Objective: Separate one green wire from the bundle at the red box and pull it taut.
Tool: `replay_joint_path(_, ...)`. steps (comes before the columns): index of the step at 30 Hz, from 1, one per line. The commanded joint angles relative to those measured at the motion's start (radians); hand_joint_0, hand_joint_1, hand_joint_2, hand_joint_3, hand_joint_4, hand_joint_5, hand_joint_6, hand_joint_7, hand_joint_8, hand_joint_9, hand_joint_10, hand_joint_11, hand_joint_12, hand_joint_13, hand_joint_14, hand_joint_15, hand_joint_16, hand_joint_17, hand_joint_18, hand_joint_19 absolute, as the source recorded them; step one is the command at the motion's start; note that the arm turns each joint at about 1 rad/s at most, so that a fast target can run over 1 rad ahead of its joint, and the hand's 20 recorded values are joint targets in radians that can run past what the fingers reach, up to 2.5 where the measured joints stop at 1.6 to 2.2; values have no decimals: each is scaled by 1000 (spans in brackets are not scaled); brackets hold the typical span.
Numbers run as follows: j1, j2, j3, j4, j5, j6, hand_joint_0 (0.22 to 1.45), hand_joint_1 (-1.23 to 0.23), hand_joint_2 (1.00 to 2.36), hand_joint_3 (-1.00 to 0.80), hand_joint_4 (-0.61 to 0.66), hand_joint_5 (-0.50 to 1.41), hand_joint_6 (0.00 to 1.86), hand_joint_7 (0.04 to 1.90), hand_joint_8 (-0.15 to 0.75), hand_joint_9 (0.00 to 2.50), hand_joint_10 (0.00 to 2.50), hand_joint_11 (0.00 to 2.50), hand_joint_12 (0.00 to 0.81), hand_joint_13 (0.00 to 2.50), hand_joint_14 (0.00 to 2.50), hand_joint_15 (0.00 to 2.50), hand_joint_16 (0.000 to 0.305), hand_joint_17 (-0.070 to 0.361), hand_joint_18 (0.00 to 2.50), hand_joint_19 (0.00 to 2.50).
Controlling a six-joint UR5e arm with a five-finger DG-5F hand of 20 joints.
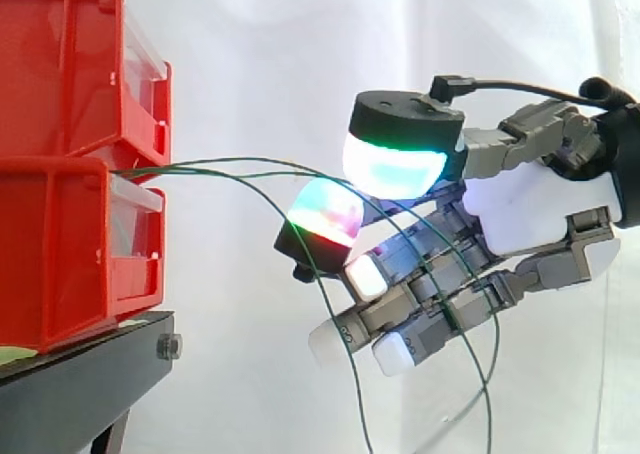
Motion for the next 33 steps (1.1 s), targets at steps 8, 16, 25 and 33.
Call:
replay_joint_path(8, -2, 0, 2, -14, -1, 6, 523, -820, 1000, -500, 134, -144, 894, 933, 269, 911, 18, 586, 348, 585, 12, 304, 50, 112, 604, 485)
replay_joint_path(16, -2, 0, 2, -27, -1, 18, 613, -817, 1014, -335, 64, -149, 891, 985, 258, 900, 19, 590, 334, 573, 12, 312, 47, 106, 581, 508)
replay_joint_path(25, -2, 0, 2, -32, -1, 23, 626, -911, 1000, -500, 114, -148, 890, 935, 254, 891, 19, 580, 332, 574, 12, 298, 47, 106, 589, 491)
replay_joint_path(33, -2, 0, 2, -33, -1, 23, 609, -843, 1000, -500, 82, -131, 887, 1024, 256, 928, 19, 583, 327, 588, 12, 305, 46, 104, 603, 489)
